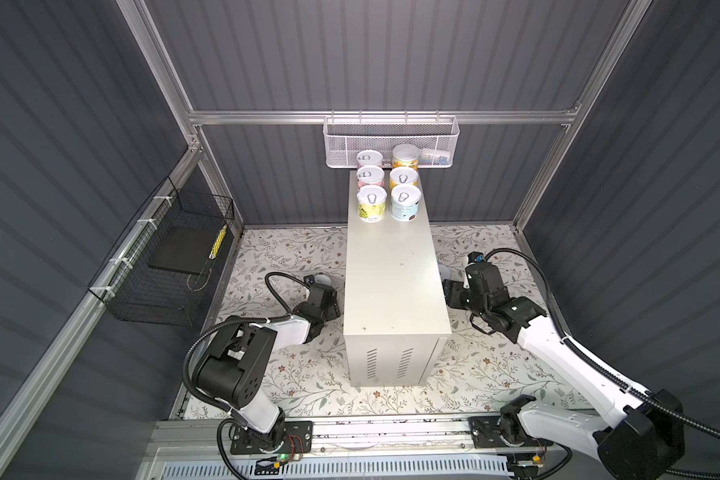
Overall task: Place and organize the canned foods onto the counter
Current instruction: 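Grasp the white-lidded floor can nearest the cabinet with the left gripper, then lift the held can with the left gripper up onto the cabinet top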
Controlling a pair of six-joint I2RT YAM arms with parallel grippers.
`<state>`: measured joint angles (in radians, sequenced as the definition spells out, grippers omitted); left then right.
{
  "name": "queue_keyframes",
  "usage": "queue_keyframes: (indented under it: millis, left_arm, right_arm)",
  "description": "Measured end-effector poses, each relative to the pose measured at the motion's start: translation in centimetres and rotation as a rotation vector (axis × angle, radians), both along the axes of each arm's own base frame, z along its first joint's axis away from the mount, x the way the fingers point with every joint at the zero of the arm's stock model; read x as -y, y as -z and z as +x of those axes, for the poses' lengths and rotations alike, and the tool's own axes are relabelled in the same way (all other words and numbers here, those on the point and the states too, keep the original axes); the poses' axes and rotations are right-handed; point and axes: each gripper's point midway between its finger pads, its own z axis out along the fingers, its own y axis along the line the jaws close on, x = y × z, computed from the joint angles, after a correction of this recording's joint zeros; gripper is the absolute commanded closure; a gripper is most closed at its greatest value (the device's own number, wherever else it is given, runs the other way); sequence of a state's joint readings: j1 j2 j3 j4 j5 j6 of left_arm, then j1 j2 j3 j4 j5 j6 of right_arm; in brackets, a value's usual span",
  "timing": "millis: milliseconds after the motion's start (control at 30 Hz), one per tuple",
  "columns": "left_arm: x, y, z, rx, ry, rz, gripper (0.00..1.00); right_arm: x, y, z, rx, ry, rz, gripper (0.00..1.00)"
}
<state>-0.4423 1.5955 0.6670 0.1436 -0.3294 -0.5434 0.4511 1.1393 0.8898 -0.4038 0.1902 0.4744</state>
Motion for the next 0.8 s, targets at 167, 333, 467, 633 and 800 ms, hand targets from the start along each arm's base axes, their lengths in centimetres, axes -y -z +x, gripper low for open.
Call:
queue_keyframes:
  millis: [167,333,467,633,800]
  left_arm:
    - [-0.8,-1.3,-2.1,-0.051,0.007,0.018,1.0]
    - [-1.3,-5.6,-3.2,-0.023,0.013,0.012,1.0]
    - [-1.5,-10.4,-3.2,0.036,0.024,0.007,1.0]
    - [-2.1,-16.8,-2.8,0.108,0.034,0.053,1.0]
    - [-2.9,-21.0,-2.8,0.136,0.047,0.126,1.0]
  right_arm:
    - [0.0,0.3,-0.1,-0.007,0.0,-0.002,0.13]
    - [0.3,-0.3,-0.6,0.014,0.003,0.01,0.13]
    - [0.4,-0.9,-0.6,0.033,0.005,0.017,0.13]
    - [0.5,-1.5,-0.7,0.052,0.01,0.026,0.12]
    - [1.1,-2.2,-0.7,0.075,0.024,0.035,0.12]
